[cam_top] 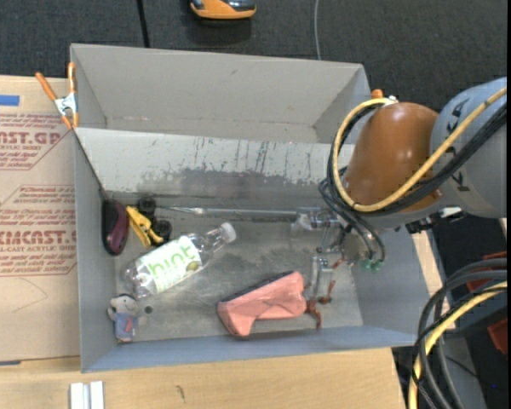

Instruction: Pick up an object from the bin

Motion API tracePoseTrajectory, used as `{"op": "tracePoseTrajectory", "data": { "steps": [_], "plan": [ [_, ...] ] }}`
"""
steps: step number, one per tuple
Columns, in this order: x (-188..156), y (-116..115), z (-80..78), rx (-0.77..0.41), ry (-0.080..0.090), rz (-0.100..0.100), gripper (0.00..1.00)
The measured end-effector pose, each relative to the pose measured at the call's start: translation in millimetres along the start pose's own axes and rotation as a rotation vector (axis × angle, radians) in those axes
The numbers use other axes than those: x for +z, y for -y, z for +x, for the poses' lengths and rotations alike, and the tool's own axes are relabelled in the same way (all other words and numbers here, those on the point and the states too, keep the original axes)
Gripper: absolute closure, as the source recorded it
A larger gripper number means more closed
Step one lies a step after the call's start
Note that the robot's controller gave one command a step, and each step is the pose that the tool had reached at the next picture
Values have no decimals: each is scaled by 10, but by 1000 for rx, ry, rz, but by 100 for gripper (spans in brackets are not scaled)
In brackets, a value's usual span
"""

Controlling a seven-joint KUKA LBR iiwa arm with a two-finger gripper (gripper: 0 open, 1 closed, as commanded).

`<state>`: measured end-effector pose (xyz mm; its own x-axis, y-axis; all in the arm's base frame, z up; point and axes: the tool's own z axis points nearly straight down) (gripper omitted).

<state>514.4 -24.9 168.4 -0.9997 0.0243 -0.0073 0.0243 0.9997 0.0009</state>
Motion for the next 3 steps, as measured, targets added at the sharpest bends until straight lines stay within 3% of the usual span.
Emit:
{"op": "tracePoseTrajectory", "data": {
  "steps": [1, 2, 3],
  "plan": [
    [298, 19, 293, 41, -9, 0, 0],
    [821, -15, 258, 4, -2, 1, 0],
    [995, -113, 209, 85, -8, 2, 100]
  ]
}}
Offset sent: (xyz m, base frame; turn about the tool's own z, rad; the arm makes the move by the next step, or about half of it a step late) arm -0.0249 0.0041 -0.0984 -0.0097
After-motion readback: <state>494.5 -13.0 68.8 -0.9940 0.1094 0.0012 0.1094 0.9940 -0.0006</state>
